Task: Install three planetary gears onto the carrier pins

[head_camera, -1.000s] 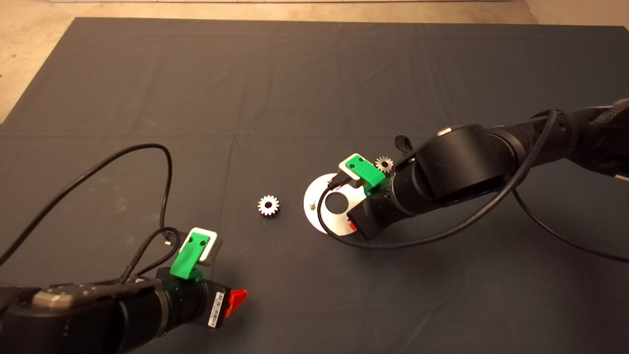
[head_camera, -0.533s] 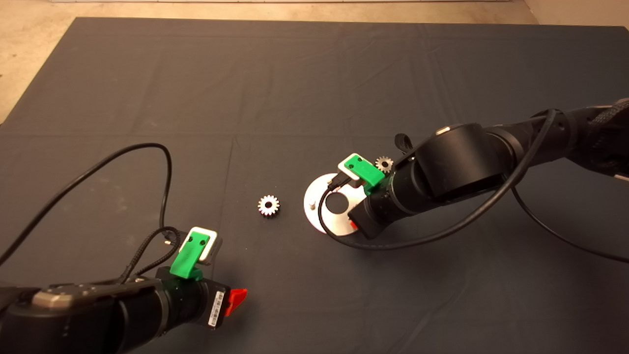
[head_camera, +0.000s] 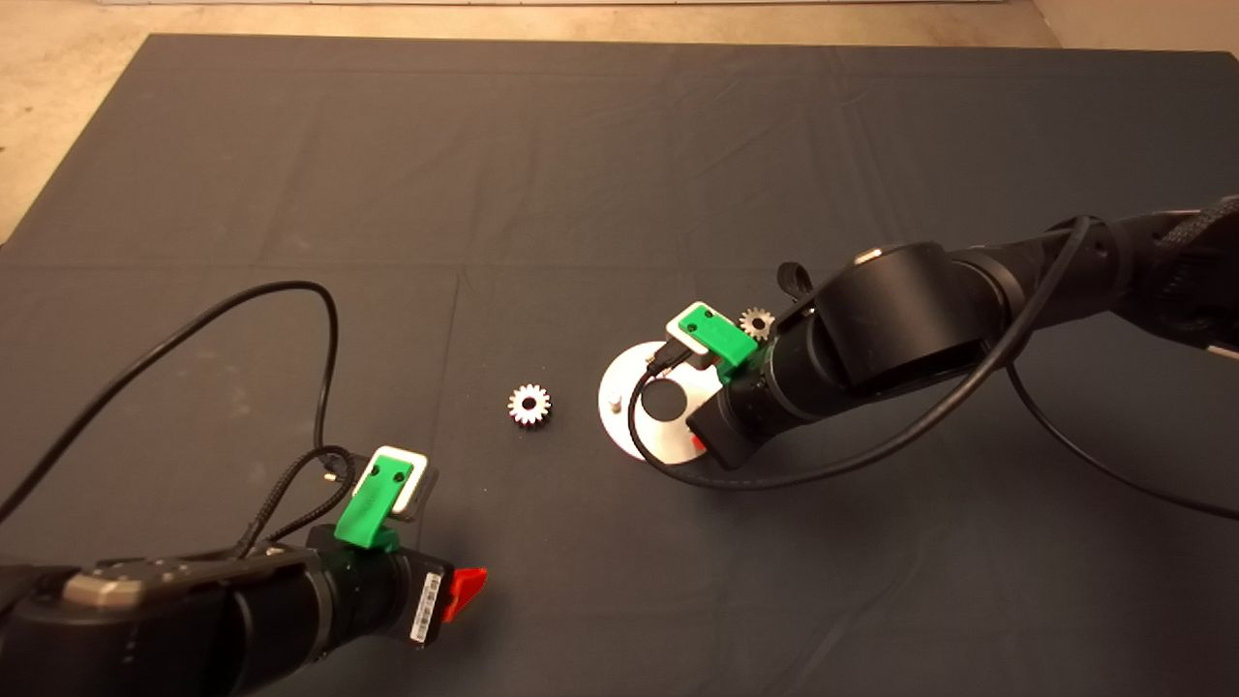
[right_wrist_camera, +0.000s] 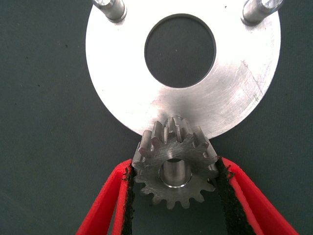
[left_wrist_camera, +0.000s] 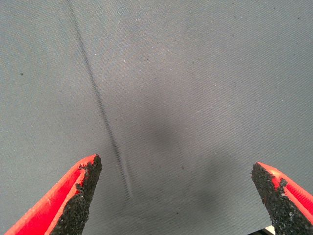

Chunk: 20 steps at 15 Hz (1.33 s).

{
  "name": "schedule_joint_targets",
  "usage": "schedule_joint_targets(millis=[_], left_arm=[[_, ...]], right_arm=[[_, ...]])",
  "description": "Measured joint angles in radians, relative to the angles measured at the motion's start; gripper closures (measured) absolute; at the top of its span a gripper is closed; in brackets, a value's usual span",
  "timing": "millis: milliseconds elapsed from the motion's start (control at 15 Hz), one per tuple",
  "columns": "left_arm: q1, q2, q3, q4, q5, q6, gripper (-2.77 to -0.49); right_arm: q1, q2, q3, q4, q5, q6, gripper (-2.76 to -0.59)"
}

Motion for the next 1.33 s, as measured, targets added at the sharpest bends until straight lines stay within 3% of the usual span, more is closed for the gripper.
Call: schedule_joint_targets(millis=[133, 1067, 1333], left_arm=[[0.0, 0.0, 0.0, 0.001, 0.0, 0.0, -2.22], [0.0, 0.0, 0.0, 0.006, 0.0, 0.0, -2.22], [0.0, 0.0, 0.0, 0.01, 0.0, 0.0, -2.22]], right_arm=[[-0.009, 0.0, -0.006, 0.0, 0.001, -0.01, -1.02], [-0.008, 0.001, -0.048, -0.001, 0.001, -0.019, -1.02], [-0.008, 0.012, -0.055, -0.001, -0.004, -0.019, -1.02]])
